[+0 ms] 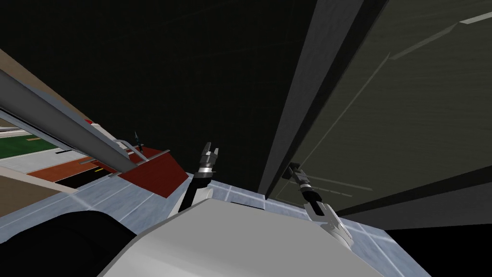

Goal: Pull the door open

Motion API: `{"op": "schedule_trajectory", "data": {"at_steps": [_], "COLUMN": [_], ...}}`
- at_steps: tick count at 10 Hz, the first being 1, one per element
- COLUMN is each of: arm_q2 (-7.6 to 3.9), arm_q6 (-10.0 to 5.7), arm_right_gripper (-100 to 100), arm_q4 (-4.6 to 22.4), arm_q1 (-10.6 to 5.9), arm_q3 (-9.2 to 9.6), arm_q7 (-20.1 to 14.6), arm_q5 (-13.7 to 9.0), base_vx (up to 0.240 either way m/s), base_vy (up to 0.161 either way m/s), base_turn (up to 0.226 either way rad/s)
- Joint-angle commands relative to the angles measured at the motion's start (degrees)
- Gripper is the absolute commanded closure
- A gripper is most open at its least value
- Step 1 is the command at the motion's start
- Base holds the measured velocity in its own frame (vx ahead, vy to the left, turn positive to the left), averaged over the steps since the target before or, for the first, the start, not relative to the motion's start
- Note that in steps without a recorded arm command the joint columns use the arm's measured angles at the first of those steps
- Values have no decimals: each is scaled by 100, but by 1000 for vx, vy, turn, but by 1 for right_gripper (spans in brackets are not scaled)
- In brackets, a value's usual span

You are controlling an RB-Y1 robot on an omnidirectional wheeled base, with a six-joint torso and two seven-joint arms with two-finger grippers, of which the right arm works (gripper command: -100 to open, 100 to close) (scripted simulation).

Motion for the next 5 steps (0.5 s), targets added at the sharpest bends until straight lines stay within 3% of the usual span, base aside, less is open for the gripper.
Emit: {"op": "schedule_trajectory", "data": {"at_steps": [1,5], "arm_q2": [-2,-2], "arm_q6": [13,13], "arm_right_gripper": [100,100], "arm_q4": [-7,-7], "arm_q1": [0,0], "arm_q3": [15,15], "arm_q7": [-4,-4], "arm_q5": [-2,-2], "base_vx": [-3,-2], "base_vy": [-2,-3], "base_turn": [-39,-1]}}
